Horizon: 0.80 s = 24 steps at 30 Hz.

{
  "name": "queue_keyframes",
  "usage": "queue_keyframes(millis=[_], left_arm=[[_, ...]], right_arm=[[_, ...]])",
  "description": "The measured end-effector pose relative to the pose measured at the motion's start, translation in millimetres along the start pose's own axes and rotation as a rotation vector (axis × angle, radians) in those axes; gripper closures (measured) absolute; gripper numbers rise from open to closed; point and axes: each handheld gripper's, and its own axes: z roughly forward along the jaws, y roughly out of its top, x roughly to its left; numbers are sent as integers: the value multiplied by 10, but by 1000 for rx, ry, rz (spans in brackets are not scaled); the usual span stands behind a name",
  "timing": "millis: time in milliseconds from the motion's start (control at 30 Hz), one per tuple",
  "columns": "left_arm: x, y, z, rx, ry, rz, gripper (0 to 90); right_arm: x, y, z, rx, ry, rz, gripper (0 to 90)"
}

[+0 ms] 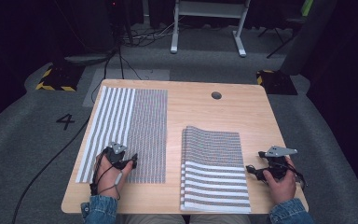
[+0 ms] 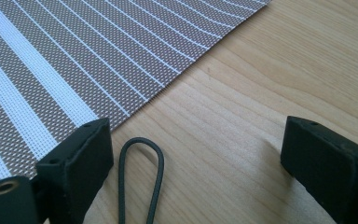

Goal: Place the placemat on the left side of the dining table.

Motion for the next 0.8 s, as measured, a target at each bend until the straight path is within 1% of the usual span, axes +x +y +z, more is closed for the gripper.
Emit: queue_keyframes(millis=[133, 300, 400, 433, 467, 567, 633, 667, 700, 733, 800], left_arm=[[57, 24, 20, -1, -7, 3, 318], [54, 22, 19, -2, 0, 4, 315], [70, 22, 12, -1, -9, 12, 316], [73, 17, 6, -12, -10, 13, 327], [75, 17, -8, -27, -8, 24, 333], [24, 44, -93, -44, -40, 35, 341], [-31, 58, -173, -50, -47, 38, 342], [-46, 58, -205, -49, -55, 47, 343], [-90, 53, -276, -50, -67, 51, 343], [-102, 49, -298, -53, -72, 55, 342], [-169, 19, -412, -59, -79, 68, 341]], right_arm=[[-1, 0, 0, 0, 0, -1, 94], [-5, -1, 0, 1, 1, -5, 94], [-10, 0, 0, 2, 1, -9, 94], [-11, 1, -1, 3, 0, -10, 94], [-6, 3, 0, 1, 1, -4, 94], [-6, 3, 0, 1, 2, -3, 94], [-5, 3, 0, 1, 1, -2, 94], [-4, 4, 1, 0, 2, 0, 94], [-4, 4, 1, 0, 2, 2, 94], [-5, 5, 4, -2, 5, 2, 94], [-5, 7, 8, -1, 4, 3, 94]])
